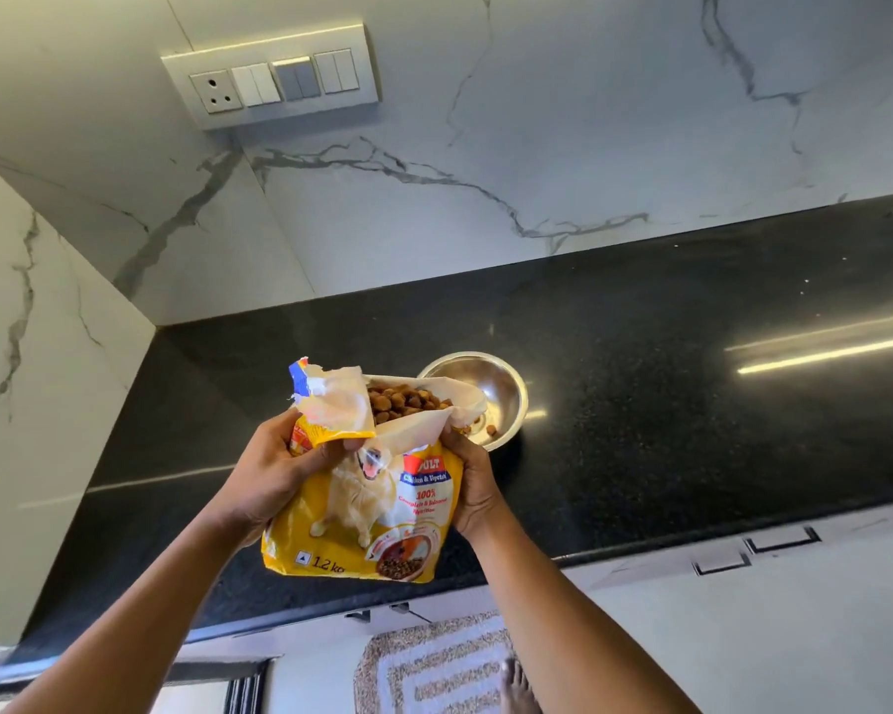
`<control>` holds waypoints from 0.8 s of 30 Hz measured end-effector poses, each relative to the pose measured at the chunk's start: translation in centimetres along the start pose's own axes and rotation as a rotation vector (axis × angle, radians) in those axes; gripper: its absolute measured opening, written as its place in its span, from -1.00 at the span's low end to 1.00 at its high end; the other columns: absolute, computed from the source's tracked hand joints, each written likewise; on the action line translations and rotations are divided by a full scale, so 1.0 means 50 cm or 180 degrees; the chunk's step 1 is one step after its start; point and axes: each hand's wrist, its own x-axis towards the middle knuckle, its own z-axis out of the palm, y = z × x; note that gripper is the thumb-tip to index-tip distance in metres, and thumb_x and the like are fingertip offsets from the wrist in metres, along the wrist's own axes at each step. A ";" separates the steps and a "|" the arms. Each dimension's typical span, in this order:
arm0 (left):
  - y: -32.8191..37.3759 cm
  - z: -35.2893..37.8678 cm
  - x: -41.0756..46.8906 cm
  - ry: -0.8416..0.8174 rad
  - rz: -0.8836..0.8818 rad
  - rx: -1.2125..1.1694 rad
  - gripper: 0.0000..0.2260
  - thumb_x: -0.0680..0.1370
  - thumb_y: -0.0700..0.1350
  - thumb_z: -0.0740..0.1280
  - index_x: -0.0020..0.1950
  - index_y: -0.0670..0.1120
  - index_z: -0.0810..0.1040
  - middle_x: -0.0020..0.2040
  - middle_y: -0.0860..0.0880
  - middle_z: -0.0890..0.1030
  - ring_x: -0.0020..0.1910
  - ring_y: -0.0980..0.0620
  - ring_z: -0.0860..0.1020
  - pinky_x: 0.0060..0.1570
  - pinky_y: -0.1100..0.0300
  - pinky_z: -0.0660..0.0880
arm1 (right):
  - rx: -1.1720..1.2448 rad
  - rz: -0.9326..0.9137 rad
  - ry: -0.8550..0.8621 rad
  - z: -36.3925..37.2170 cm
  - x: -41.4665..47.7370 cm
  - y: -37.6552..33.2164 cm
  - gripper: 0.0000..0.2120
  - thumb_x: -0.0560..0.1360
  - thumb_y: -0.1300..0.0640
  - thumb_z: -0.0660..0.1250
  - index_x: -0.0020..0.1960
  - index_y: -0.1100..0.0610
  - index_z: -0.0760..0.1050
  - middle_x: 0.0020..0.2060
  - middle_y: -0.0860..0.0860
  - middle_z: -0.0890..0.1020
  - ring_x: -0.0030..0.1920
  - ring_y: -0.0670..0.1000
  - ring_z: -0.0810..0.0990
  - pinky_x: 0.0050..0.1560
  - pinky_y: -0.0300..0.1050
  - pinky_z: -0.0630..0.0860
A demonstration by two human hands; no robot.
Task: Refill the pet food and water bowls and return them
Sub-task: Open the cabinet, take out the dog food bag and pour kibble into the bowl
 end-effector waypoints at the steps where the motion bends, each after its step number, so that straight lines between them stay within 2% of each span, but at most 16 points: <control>1: 0.002 0.001 0.004 -0.0010 -0.0005 0.0024 -0.26 0.09 0.25 0.64 0.16 -0.05 0.60 0.00 -0.10 0.74 -0.02 -0.14 0.73 -0.14 0.06 0.68 | 0.0018 -0.0010 0.0045 -0.005 0.003 0.002 -0.31 0.28 -0.05 0.69 0.32 0.19 0.60 0.15 0.24 0.71 0.11 0.23 0.73 0.12 0.19 0.68; 5: 0.002 0.008 0.016 -0.0046 -0.0008 0.0106 -0.29 0.09 0.24 0.63 0.16 -0.01 0.61 -0.01 -0.07 0.74 -0.04 -0.10 0.73 -0.16 0.10 0.67 | 0.0072 -0.0025 0.0044 -0.022 0.009 0.009 -0.41 0.37 -0.07 0.63 0.32 0.14 0.66 0.19 0.22 0.70 0.17 0.22 0.70 0.19 0.21 0.65; 7: 0.005 0.013 0.020 -0.0045 -0.0005 0.0142 -0.24 0.05 0.32 0.63 0.16 0.01 0.60 -0.01 -0.04 0.74 -0.05 -0.06 0.73 -0.17 0.12 0.67 | 0.0099 0.0003 0.0048 -0.032 0.011 0.013 -0.43 0.37 -0.09 0.62 0.30 0.14 0.67 0.19 0.21 0.71 0.16 0.21 0.71 0.18 0.20 0.66; 11: 0.006 0.018 0.026 -0.0055 -0.0111 0.0177 -0.45 0.25 0.20 0.61 0.16 0.06 0.59 -0.01 0.02 0.74 -0.03 -0.06 0.73 -0.12 0.09 0.66 | 0.0029 0.0025 0.0205 -0.052 0.021 0.024 -0.31 0.38 -0.10 0.62 0.41 0.17 0.55 0.24 0.25 0.65 0.22 0.26 0.65 0.31 0.29 0.53; 15: 0.015 0.027 0.029 -0.0039 -0.0108 0.0345 -0.19 0.01 0.42 0.57 0.16 0.08 0.59 0.00 0.07 0.74 -0.05 0.04 0.73 -0.22 0.20 0.65 | 0.0045 0.0049 0.0239 -0.068 0.025 0.031 -0.30 0.42 -0.11 0.59 0.45 0.18 0.51 0.29 0.27 0.60 0.27 0.29 0.59 0.39 0.34 0.42; 20: 0.021 0.031 0.037 -0.0065 -0.0129 0.0417 -0.16 -0.03 0.46 0.54 0.14 0.10 0.59 -0.03 0.11 0.74 -0.07 0.07 0.73 -0.27 0.27 0.63 | 0.0116 0.0071 0.0202 -0.078 0.028 0.034 -0.29 0.47 -0.14 0.54 0.49 0.17 0.46 0.34 0.27 0.57 0.32 0.30 0.55 0.45 0.35 0.35; 24: 0.023 0.029 0.042 -0.0051 -0.0219 0.0525 -0.16 -0.02 0.47 0.53 0.16 0.09 0.59 -0.01 0.10 0.74 -0.05 0.05 0.73 -0.21 0.22 0.64 | 0.0270 0.0077 0.0147 -0.076 0.028 0.034 -0.39 0.43 -0.13 0.57 0.38 0.15 0.59 0.27 0.25 0.64 0.25 0.27 0.63 0.34 0.32 0.52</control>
